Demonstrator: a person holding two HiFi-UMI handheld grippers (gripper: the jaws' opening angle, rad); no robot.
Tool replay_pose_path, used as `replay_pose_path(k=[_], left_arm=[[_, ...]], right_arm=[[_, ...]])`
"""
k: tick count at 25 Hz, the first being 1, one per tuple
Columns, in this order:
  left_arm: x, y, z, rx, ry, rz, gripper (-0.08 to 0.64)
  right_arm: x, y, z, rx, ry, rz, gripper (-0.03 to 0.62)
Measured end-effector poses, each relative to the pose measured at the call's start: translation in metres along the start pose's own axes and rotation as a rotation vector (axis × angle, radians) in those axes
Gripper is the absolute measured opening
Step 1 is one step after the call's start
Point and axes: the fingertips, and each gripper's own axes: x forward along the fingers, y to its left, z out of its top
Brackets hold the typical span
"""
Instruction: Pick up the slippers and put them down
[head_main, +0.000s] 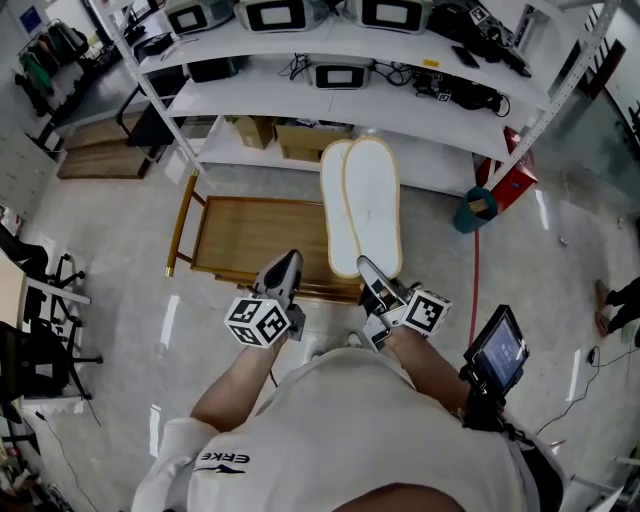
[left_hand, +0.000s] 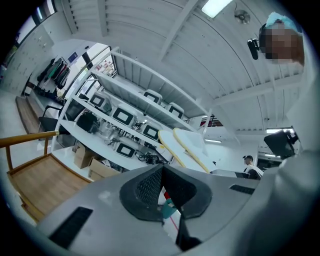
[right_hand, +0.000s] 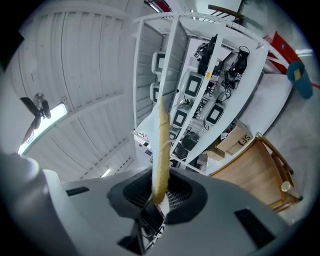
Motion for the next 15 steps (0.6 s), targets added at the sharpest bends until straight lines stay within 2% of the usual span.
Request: replay_pose_path(k=[15], left_arm=[[0.0, 0.006, -0.001, 0.003, 0.001, -0.019, 0.003]], right_arm=[[0.012, -0.009, -0.01, 0.016, 0.009, -0.009, 0.054]])
